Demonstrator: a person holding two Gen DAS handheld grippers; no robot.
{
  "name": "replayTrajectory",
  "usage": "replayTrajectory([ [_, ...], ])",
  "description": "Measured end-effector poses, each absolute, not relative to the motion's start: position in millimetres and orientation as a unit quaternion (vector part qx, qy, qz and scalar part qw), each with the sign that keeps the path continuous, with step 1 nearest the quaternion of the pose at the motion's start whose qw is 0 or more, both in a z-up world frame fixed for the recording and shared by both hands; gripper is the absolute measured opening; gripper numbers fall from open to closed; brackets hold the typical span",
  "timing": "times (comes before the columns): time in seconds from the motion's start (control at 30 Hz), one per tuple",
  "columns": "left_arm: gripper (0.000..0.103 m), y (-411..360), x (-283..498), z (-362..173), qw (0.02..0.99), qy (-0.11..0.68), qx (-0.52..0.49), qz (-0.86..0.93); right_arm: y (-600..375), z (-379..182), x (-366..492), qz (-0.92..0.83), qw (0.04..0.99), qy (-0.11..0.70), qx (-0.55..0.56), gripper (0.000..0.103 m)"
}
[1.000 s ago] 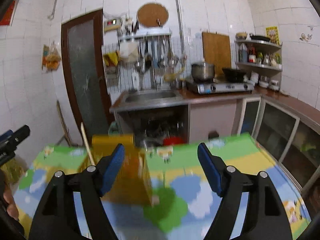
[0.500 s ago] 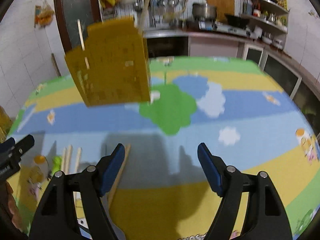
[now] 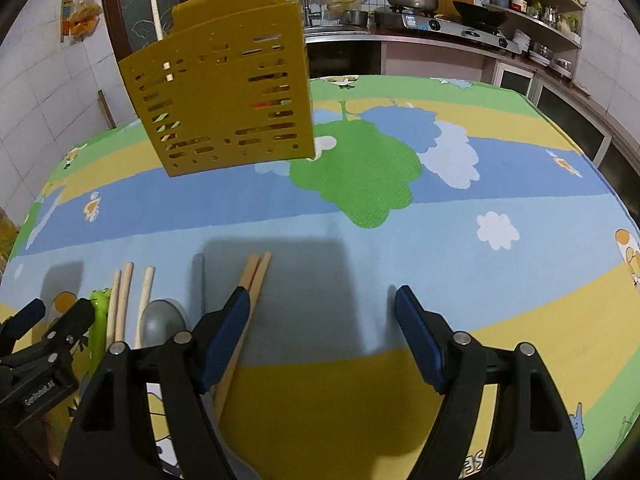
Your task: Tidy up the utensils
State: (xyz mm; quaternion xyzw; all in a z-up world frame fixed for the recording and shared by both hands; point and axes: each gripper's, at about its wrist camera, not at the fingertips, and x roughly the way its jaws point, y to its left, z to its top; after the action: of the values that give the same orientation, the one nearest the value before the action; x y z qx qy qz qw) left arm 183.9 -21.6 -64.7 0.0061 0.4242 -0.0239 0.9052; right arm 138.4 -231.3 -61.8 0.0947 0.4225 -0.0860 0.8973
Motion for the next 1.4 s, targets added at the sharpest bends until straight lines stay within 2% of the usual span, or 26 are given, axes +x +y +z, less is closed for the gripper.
replayTrajectory([
  [0.17,0.098,-26,181,-66,0.905,0.423,0.014,-0.029,-223,-63,137,-0.087,0.896,0.427,0.089,0.071],
  [0.4,0.098,-29,179,-68,0.903,0.428,0.015,-0.029,-208,-62,145,-0.096,0.885,0.448,0.083,0.048],
  [0.47,0.098,-28,178,-68,0.903,0.428,0.012,-0.027,-206,-61,147,-0.101,0.884,0.449,0.084,0.039],
  [0.53,0.098,-28,177,-68,0.902,0.43,0.01,-0.025,-205,-59,148,-0.092,0.885,0.447,0.086,0.018],
  [0.6,0.098,-28,176,-68,0.902,0.432,0.009,-0.025,-203,-59,147,-0.082,0.887,0.446,0.083,0.012],
  [0.8,0.095,-32,178,-75,0.889,0.456,0.016,-0.032,-211,-56,139,-0.056,0.89,0.444,0.086,0.008],
  [0.9,0.087,-35,180,-74,0.89,0.455,0.023,-0.036,-220,-55,134,-0.054,0.889,0.445,0.092,0.008],
  [1.0,0.075,-39,184,-71,0.886,0.46,0.028,-0.043,-228,-56,133,-0.051,0.887,0.447,0.105,0.008],
  [1.27,0.023,-59,194,-64,0.869,0.488,0.049,-0.064,-226,-58,140,-0.062,0.884,0.448,0.118,0.008],
  [1.4,0.021,-57,198,-61,0.866,0.495,0.037,-0.069,-229,-55,136,-0.063,0.888,0.438,0.125,0.007],
])
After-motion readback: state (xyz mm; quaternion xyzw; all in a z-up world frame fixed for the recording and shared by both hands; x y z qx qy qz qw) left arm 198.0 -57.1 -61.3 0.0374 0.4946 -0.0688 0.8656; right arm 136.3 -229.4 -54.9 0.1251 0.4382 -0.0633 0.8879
